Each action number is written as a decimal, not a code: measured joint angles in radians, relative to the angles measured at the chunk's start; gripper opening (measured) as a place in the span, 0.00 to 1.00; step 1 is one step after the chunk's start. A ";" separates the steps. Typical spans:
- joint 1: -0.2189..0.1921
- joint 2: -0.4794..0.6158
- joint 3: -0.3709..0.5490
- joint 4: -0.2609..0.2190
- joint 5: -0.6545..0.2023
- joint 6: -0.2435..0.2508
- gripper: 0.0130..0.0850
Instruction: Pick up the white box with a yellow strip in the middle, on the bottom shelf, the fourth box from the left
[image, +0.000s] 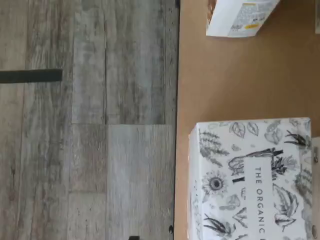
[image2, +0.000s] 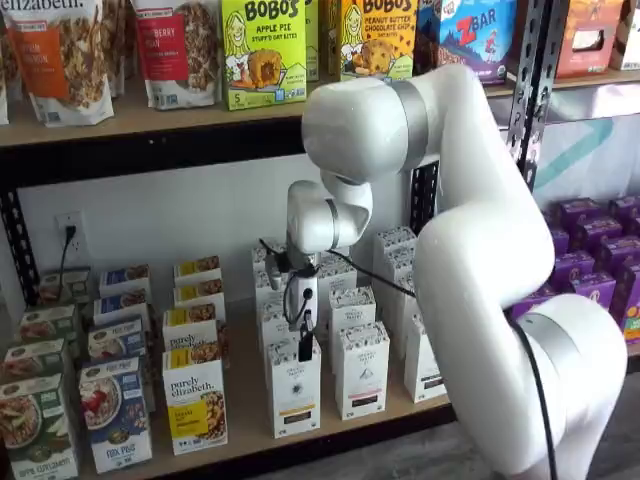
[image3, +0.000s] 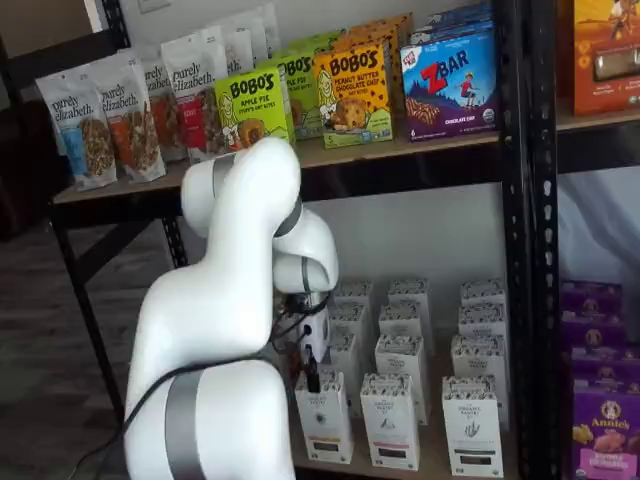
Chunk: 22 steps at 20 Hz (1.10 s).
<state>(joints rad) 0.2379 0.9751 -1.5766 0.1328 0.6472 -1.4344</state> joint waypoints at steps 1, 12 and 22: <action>0.000 0.011 -0.014 -0.001 0.006 0.001 1.00; 0.010 0.092 -0.096 -0.028 0.014 0.033 1.00; 0.017 0.149 -0.140 -0.055 -0.017 0.063 1.00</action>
<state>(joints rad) 0.2551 1.1240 -1.7163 0.0774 0.6300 -1.3719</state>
